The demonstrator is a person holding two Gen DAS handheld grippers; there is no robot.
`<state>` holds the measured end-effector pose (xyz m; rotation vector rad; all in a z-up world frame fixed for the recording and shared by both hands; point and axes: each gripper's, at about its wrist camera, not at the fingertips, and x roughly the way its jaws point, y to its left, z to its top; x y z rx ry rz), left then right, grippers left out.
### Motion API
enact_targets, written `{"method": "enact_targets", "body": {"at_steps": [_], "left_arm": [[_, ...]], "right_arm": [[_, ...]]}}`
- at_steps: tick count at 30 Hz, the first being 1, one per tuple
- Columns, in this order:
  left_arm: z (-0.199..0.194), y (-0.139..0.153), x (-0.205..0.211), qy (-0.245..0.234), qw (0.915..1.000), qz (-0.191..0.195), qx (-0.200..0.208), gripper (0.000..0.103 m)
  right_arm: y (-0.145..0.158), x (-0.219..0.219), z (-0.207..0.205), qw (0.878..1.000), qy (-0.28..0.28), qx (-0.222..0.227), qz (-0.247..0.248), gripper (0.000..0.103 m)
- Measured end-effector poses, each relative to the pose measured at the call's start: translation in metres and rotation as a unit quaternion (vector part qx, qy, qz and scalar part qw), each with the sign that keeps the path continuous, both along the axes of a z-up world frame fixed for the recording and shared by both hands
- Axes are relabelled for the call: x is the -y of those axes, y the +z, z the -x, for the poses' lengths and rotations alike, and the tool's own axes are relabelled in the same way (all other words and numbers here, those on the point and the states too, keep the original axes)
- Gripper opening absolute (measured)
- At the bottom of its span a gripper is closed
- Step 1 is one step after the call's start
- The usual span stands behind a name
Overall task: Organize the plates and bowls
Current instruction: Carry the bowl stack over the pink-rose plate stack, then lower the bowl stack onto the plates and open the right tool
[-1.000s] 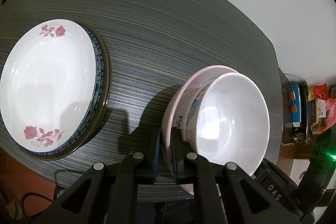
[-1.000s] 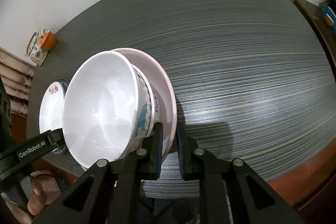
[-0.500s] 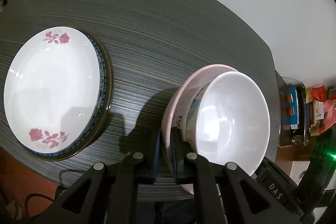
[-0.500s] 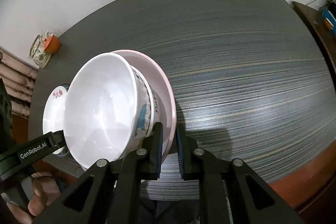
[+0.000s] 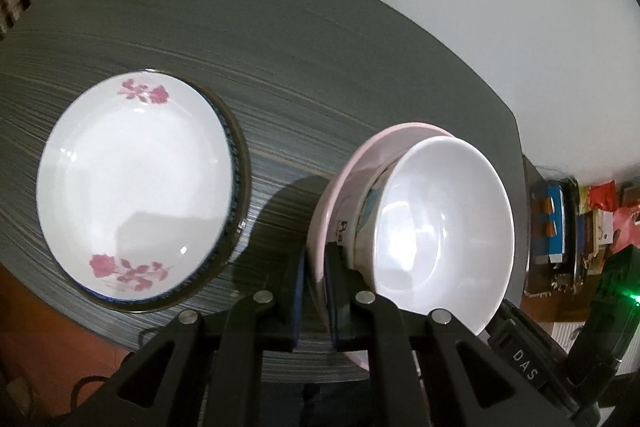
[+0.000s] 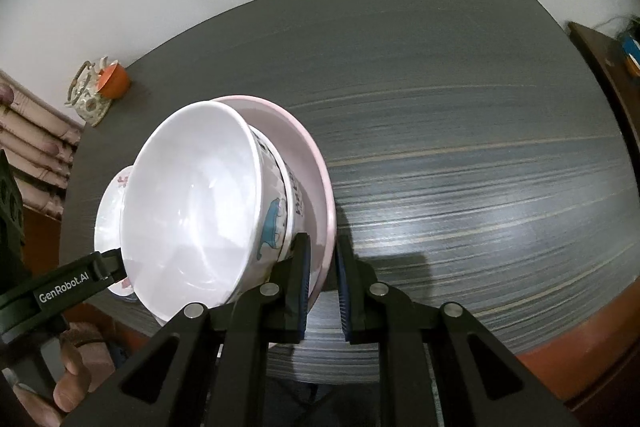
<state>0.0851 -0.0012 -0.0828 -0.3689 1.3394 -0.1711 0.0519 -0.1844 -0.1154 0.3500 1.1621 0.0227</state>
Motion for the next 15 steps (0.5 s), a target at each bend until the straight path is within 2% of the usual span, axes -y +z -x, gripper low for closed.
{"method": "enact_targets", "body": {"at_steps": [15], "left_arm": [[-0.001,0.032,-0.070,0.059,0.9979,-0.015,0.023,0.007]], "right_arm": [[0.031,-0.045,-0.013,0.998,0.056,0.022,-0.002,0.014]]}}
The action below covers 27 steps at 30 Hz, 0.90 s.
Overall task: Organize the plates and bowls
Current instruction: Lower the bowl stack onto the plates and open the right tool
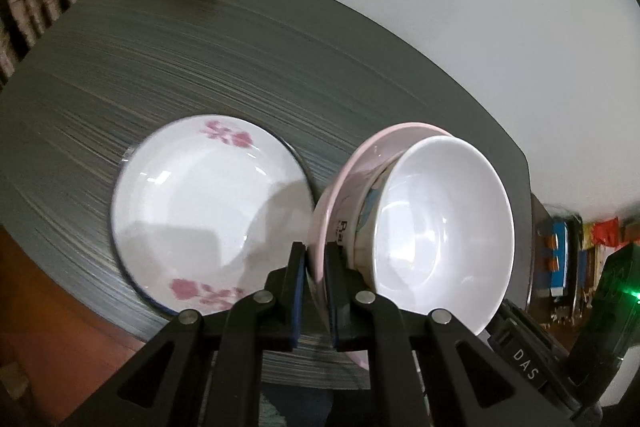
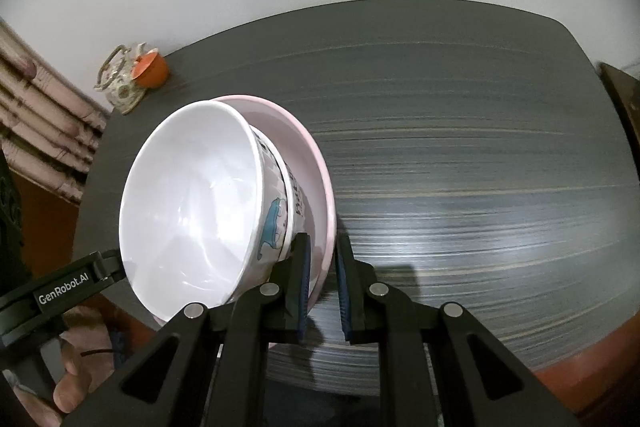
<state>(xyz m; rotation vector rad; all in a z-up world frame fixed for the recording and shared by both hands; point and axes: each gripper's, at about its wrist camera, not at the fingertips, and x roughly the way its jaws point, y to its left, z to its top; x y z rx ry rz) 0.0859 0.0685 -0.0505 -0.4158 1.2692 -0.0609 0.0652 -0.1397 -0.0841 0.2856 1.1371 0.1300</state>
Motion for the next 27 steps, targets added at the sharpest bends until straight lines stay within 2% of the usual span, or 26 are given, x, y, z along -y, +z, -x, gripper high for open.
{"method": "enact_targets", "body": {"at_steps": [12,17,27], "left_arm": [[0.008,0.004,-0.068,0.058,0.9982,-0.015,-0.002,0.007],[0.010,0.000,-0.072,0.072,0.9972,-0.017,-0.007,0.007],[0.015,-0.011,-0.108,0.089,0.9959,-0.007,-0.018,0.007]], "right_arm": [[0.006,-0.065,-0.015,0.998,0.060,-0.007,0.000,0.014],[0.001,-0.088,-0.020,0.997,0.077,-0.015,0.000,0.014],[-0.009,-0.115,-0.025,0.995,0.092,-0.026,0.006,0.014]]}}
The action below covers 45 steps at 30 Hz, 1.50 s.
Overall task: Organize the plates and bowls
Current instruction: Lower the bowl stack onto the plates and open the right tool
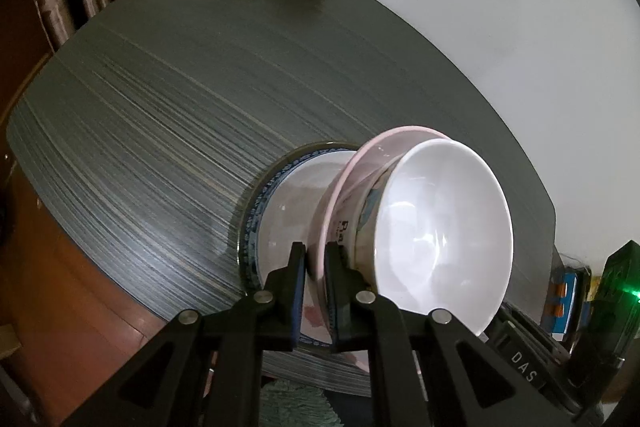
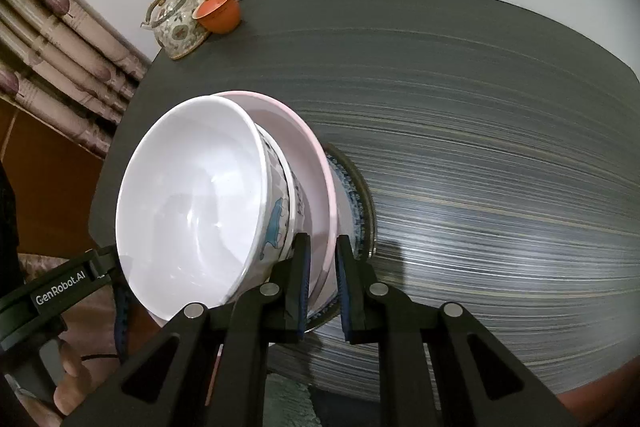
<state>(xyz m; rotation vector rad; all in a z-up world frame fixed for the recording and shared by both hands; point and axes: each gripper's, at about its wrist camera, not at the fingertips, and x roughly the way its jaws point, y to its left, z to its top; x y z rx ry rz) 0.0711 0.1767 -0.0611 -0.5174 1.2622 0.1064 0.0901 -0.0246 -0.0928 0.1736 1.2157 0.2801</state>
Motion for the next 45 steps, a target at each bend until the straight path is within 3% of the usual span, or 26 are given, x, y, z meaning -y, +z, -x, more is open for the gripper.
{"method": "enact_targets", "body": {"at_steps": [13,40,45], "left_arm": [[-0.008,-0.013,-0.020,-0.001,1.0000,0.005,-0.007,0.007],[-0.022,-0.014,-0.015,-0.015,0.9998,-0.013,-0.001,0.008],[-0.020,-0.012,-0.012,-0.016,0.9996,-0.023,0.005,0.010]], "right_arm": [[-0.010,-0.017,-0.007,1.000,0.004,-0.006,0.015,0.014],[-0.015,-0.021,-0.007,0.999,0.003,-0.001,0.032,0.015],[-0.015,-0.019,-0.006,0.999,-0.002,0.002,0.039,0.021]]}}
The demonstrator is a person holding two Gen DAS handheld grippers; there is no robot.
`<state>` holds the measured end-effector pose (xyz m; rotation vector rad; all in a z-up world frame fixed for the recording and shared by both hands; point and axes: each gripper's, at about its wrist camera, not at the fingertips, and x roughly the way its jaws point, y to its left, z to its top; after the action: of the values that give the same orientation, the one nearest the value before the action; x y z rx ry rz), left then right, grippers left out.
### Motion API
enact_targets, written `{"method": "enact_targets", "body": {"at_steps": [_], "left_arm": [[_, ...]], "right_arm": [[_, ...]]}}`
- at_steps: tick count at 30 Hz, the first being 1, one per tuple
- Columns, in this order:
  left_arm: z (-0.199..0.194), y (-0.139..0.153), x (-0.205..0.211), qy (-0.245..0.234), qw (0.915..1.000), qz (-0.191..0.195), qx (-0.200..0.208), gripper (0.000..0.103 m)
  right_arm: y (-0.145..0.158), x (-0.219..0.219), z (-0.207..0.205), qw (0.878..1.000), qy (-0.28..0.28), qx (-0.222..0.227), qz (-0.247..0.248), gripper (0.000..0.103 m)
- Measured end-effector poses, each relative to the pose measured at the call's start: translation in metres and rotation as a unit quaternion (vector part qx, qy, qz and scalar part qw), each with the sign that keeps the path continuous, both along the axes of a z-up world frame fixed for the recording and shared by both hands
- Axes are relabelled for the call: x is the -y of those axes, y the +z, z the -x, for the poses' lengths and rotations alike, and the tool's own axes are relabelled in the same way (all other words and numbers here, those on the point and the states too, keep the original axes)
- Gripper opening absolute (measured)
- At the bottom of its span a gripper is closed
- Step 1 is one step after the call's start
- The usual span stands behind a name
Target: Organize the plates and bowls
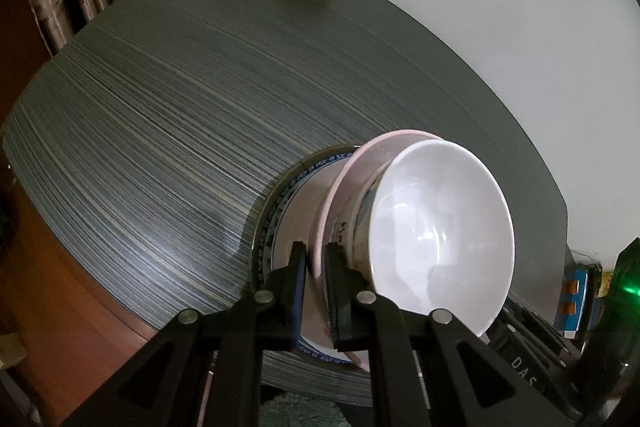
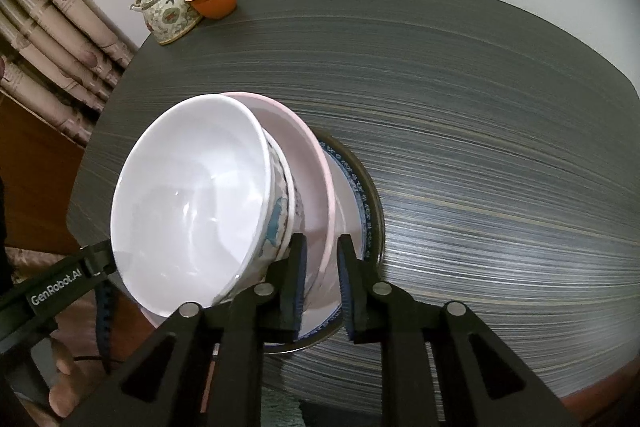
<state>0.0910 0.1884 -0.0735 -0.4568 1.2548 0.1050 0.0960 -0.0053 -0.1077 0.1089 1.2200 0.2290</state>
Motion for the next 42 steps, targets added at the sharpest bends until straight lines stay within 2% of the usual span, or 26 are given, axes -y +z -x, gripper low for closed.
{"method": "enact_targets", "body": {"at_steps": [8,10,14,17,21,24,27,31,38,42], "left_arm": [[0.008,0.009,0.001,0.000,0.9999,-0.009,0.012,0.012],[0.011,0.014,0.002,-0.003,0.9997,-0.016,0.018,0.015],[0.019,0.023,-0.001,-0.004,0.9993,-0.025,0.027,0.023],[0.025,0.031,-0.002,-0.006,0.9987,-0.037,0.036,0.026],[0.038,0.048,0.010,-0.039,0.9935,-0.083,0.068,0.048],[0.050,0.060,0.027,-0.067,0.9869,-0.118,0.087,0.052],[0.060,0.066,0.042,-0.083,0.9836,-0.129,0.095,0.058],[0.072,0.073,0.056,-0.087,0.9807,-0.135,0.112,0.060],[0.079,0.075,0.074,-0.086,0.9770,-0.155,0.120,0.063],[0.080,0.071,0.083,-0.093,0.9756,-0.161,0.117,0.063]], "right_arm": [[0.002,0.009,0.003,1.000,-0.008,0.005,0.002,0.038],[0.003,0.011,0.005,1.000,-0.008,0.007,0.000,0.041],[0.007,0.020,0.009,1.000,-0.010,0.013,-0.009,0.056],[0.013,0.026,0.016,1.000,-0.008,0.024,-0.010,0.060],[0.022,0.032,0.029,0.999,0.001,0.043,-0.012,0.070],[0.026,0.033,0.041,0.998,0.015,0.054,-0.015,0.075],[0.028,0.031,0.054,0.997,0.033,0.067,-0.014,0.079],[0.030,0.024,0.070,0.994,0.059,0.089,-0.007,0.083],[0.031,0.018,0.093,0.991,0.080,0.110,-0.007,0.100],[0.033,0.021,0.102,0.990,0.081,0.116,-0.008,0.101]]}}
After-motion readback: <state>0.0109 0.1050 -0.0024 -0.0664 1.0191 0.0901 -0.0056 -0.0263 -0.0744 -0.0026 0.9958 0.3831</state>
